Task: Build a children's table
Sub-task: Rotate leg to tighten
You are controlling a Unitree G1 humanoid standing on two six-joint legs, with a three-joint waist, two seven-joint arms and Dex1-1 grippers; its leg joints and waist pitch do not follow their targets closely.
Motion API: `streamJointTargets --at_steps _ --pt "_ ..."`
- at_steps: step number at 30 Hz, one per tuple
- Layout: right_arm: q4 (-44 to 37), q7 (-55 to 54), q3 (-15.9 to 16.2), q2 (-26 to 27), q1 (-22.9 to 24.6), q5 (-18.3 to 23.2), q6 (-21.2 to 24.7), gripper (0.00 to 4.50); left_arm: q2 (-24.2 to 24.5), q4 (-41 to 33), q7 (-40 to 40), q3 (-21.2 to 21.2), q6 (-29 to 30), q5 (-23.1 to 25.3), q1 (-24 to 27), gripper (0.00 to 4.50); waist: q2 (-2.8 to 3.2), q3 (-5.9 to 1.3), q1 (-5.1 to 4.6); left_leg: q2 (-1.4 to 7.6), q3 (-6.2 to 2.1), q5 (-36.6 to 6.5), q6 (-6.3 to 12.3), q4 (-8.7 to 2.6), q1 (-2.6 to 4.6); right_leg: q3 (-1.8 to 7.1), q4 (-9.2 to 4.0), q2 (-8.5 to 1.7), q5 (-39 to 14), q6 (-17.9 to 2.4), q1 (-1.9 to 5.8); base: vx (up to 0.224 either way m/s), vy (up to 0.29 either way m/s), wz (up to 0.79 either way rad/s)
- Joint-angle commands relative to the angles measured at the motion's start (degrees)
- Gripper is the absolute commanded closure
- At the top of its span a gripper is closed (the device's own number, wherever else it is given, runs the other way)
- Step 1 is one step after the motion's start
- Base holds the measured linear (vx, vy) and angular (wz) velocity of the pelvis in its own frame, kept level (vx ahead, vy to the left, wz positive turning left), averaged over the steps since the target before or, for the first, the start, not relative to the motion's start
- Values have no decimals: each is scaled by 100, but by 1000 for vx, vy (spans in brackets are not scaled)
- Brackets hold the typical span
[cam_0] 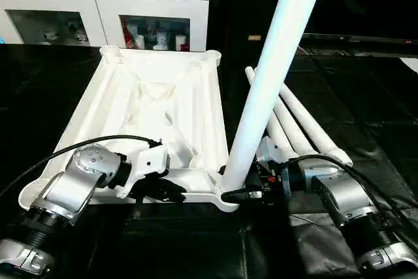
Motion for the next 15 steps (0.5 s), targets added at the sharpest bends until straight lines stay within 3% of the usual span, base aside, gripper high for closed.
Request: streamJointTargets --at_steps 1,7,10,11,13,14,15 --pt "-90 6 150 -20 125 -91 -52 184 -47 31 -29 -190 -39 78 8 450 76 -349 -25 256 -60 -1195 86 -349 45 318 -443 -493 -959 -1084 245 0 0 0" --pt "-118 -241 151 121 279 -94 -21 184 -257 68 397 -51 206 61 8 450 82 -332 -32 259 -60 -1323 57 -363 53 319 -461 -495 -1077 -1078 236 0 0 0" --pt "104 -1222 -90 600 309 -113 206 184 -755 -7 1177 258 696 -97 -38 450 78 -297 -39 249 -63 -1676 -48 -369 124 330 -543 -524 -1758 -1008 183 0 0 0" --pt "230 -1904 -286 1031 254 -22 516 184 -1102 -322 1630 415 1183 -260 -1 450 83 -289 -83 251 -89 -1722 -116 -396 96 325 -545 -535 -2027 -943 209 -50 -4 -2" --pt "306 -2176 -351 1193 207 -12 613 185 -1210 -460 1771 451 1357 -303 25 450 64 -274 -131 238 -121 -1854 -192 -416 83 297 -597 -553 -2549 -763 203 -50 -1 -6" --pt "634 -2787 -490 1589 35 -27 635 185 -1484 -754 2167 507 1700 -302 85 450 65 -273 -224 228 -152 -1885 -226 -432 45 276 -618 -569 -2860 -618 221 0 0 0" --pt "924 -3214 -600 1819 -122 -42 628 185 -1636 -915 2388 518 1896 -269 123 450 65 -273 -224 228 -152 -1885 -226 -432 45 276 -618 -569 -2860 -618 221 0 0 0"
